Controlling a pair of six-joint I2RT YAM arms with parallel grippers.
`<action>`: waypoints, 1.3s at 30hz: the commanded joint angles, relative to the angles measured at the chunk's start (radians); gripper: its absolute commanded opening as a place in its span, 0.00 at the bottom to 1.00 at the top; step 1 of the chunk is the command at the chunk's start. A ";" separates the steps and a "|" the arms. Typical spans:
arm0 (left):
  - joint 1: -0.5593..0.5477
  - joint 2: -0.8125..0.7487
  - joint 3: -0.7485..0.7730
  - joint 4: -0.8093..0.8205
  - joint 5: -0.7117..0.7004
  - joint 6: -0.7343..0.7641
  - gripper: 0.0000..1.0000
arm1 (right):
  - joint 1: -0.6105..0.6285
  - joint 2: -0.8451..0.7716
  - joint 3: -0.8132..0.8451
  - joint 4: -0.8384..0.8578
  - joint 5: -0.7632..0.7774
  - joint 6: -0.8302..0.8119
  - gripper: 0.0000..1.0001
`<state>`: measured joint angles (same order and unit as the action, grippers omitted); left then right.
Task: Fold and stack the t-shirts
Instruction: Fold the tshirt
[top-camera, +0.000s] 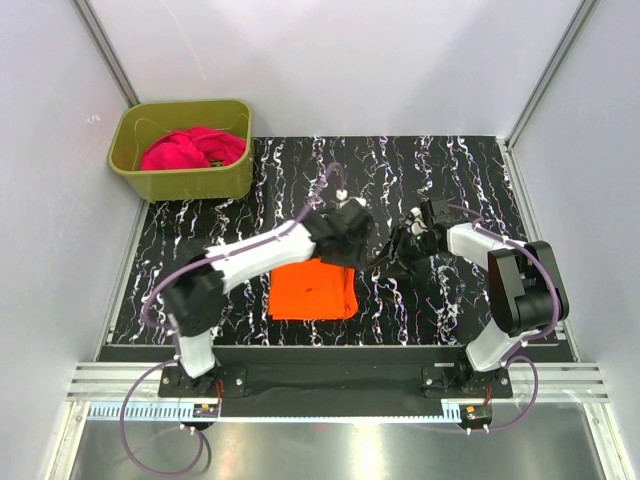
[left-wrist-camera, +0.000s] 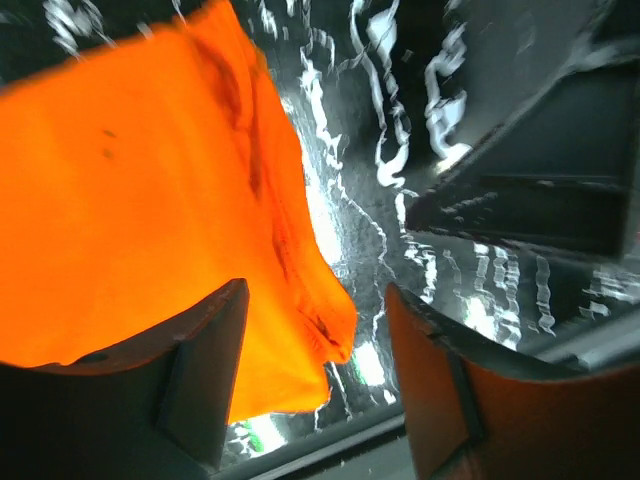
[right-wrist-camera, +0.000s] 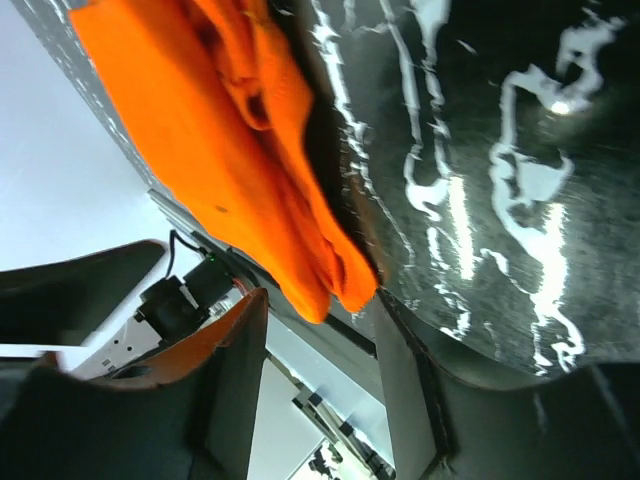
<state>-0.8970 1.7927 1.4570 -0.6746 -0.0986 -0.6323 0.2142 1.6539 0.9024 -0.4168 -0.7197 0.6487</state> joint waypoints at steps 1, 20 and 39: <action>-0.040 0.100 0.103 -0.097 -0.240 -0.131 0.57 | -0.018 -0.048 -0.039 -0.010 -0.004 -0.053 0.54; -0.118 0.292 0.267 -0.309 -0.378 -0.224 0.45 | -0.018 -0.052 -0.134 0.078 -0.043 -0.055 0.52; -0.105 0.251 0.276 -0.312 -0.395 -0.141 0.00 | 0.103 0.136 -0.036 0.348 -0.129 0.118 0.06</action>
<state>-1.0065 2.1376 1.7073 -0.9913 -0.4461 -0.7895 0.2810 1.7657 0.8162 -0.1692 -0.8124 0.7090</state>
